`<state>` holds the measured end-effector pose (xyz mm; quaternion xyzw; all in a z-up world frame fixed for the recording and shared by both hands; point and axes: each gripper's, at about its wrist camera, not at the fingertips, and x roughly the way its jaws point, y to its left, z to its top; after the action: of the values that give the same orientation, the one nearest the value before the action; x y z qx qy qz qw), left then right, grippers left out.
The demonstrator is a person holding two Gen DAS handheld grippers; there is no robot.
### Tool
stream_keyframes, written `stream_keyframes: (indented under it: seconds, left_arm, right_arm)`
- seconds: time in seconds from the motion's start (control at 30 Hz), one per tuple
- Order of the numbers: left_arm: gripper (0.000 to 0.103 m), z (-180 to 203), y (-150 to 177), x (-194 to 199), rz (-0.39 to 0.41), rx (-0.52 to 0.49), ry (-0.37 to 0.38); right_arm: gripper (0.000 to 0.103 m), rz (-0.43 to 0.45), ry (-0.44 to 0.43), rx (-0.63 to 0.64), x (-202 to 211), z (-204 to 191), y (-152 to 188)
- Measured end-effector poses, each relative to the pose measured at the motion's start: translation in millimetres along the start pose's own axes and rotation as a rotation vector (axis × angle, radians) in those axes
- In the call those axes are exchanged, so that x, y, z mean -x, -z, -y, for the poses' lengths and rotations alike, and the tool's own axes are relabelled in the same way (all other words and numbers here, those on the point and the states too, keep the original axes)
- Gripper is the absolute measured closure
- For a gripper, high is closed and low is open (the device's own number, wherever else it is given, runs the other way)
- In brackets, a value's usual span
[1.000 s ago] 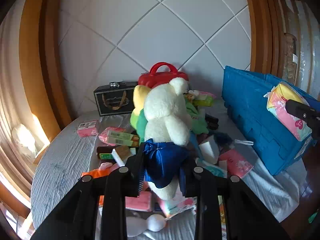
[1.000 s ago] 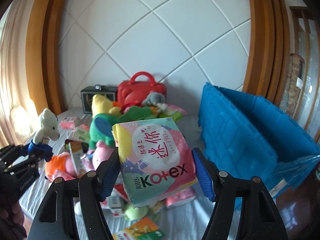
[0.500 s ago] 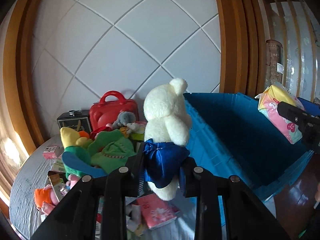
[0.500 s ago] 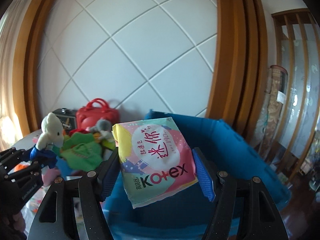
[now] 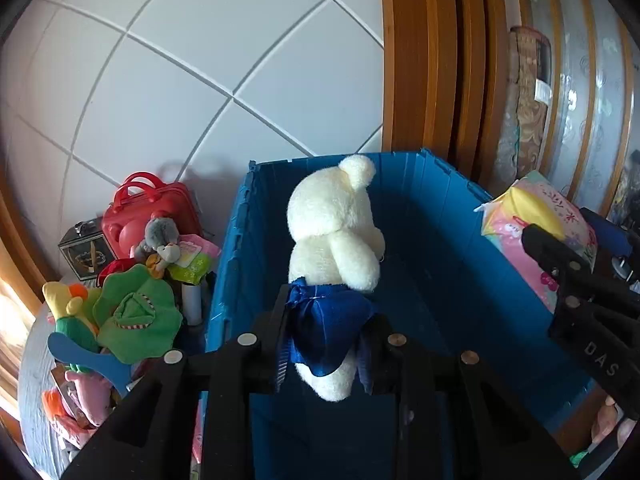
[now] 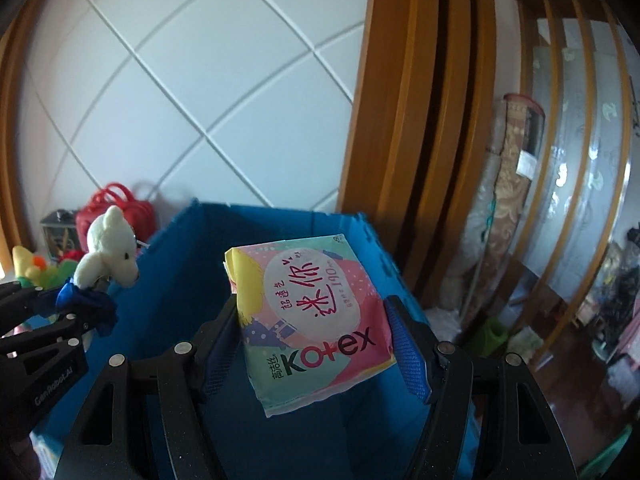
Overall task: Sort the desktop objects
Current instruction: 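Carry the bear and the Kotex pack over the blue crate with both tools, then open the left tool to drop the bear while the right tool drops the Kotex pack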
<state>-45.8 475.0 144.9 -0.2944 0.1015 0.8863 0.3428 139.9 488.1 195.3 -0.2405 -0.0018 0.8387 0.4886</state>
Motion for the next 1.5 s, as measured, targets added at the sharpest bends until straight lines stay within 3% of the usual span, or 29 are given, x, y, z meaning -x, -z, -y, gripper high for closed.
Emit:
stream_keyframes:
  seconds: [0.17,0.47,0.8,0.93,1.07,1.4,1.5]
  left_arm:
    - [0.076,16.6,-8.0,-23.7,-0.096,-0.024,-0.008]
    - [0.076,25.7,-2.7,-76.6,-0.32,-0.001,0.052]
    - [0.07,38.7,16.6,-99.1,-0.446,-0.017,0.08]
    - [0.061,40.9,18.1,-99.5,-0.455,-0.023,0.072]
    - [0.038,37.2,16.9,-95.9,-0.437,-0.023,0.064]
    - [0.036,35.0,19.6,-83.2,-0.41,-0.038,0.059]
    - [0.036,34.6,20.3,-79.2,-0.408,-0.036,0.065]
  right_arm:
    - [0.033,-0.125,-0.053,0.023,-40.7,10.9,-3.1]
    - [0.033,-0.256,-0.012,0.055,-78.9,22.8,5.1]
    - [0.033,-0.39,-0.029,0.1,-108.8,29.7,29.3]
    - [0.033,-0.4,-0.022,0.114,-111.7,28.8,31.3]
    - [0.033,-0.401,-0.017,0.121,-113.9,27.3,30.9]
    - [0.031,-0.385,0.001,0.124,-112.5,25.6,28.2]
    - [0.022,-0.371,0.013,0.119,-107.1,27.9,25.6]
